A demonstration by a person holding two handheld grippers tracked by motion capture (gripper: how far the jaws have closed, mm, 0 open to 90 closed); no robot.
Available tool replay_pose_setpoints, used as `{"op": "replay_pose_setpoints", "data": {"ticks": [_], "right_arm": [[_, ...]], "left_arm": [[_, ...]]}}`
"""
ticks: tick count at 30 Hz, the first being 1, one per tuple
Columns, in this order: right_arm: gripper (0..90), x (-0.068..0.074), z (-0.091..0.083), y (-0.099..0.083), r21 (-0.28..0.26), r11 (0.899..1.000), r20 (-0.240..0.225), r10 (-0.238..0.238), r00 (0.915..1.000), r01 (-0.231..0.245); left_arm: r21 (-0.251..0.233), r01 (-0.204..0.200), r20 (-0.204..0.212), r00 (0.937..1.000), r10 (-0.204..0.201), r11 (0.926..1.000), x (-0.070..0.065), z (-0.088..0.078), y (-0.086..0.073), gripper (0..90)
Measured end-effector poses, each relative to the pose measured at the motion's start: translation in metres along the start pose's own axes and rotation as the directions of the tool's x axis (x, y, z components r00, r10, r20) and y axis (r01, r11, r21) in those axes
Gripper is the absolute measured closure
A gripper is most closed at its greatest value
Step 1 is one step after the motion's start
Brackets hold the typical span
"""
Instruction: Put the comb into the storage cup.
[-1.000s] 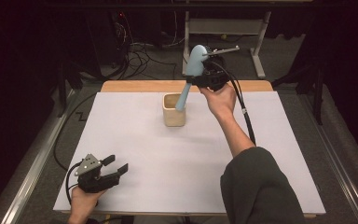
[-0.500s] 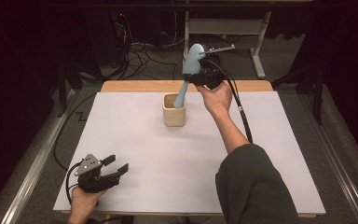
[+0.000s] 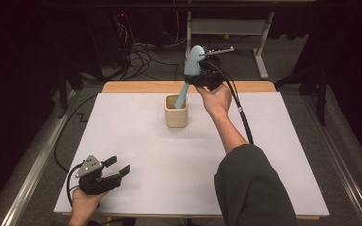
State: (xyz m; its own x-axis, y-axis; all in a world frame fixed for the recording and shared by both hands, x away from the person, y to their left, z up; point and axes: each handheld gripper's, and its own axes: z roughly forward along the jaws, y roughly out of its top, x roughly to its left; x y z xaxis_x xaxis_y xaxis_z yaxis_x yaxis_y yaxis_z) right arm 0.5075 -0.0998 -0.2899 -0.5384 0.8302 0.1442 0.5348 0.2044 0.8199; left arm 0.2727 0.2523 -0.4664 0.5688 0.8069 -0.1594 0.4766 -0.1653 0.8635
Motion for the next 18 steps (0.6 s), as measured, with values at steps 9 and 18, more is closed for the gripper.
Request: {"op": "replay_pose_setpoints", "data": {"ticks": [9, 18], "right_arm": [[55.5, 0.002, 0.007, -0.003, 0.02, 1.0, 0.002, -0.004, 1.0, 0.004], [55.3, 0.004, 0.016, -0.008, 0.036, 0.999, 0.0, -0.011, 0.9999, 0.011]], "left_arm": [[-0.002, 0.002, 0.002, 1.0, -0.002, 1.0, 0.0, 0.0, 0.0, 33.0], [-0.002, 0.001, 0.002, 1.0, -0.001, 1.0, 0.0, 0.0, 0.0, 33.0]]}}
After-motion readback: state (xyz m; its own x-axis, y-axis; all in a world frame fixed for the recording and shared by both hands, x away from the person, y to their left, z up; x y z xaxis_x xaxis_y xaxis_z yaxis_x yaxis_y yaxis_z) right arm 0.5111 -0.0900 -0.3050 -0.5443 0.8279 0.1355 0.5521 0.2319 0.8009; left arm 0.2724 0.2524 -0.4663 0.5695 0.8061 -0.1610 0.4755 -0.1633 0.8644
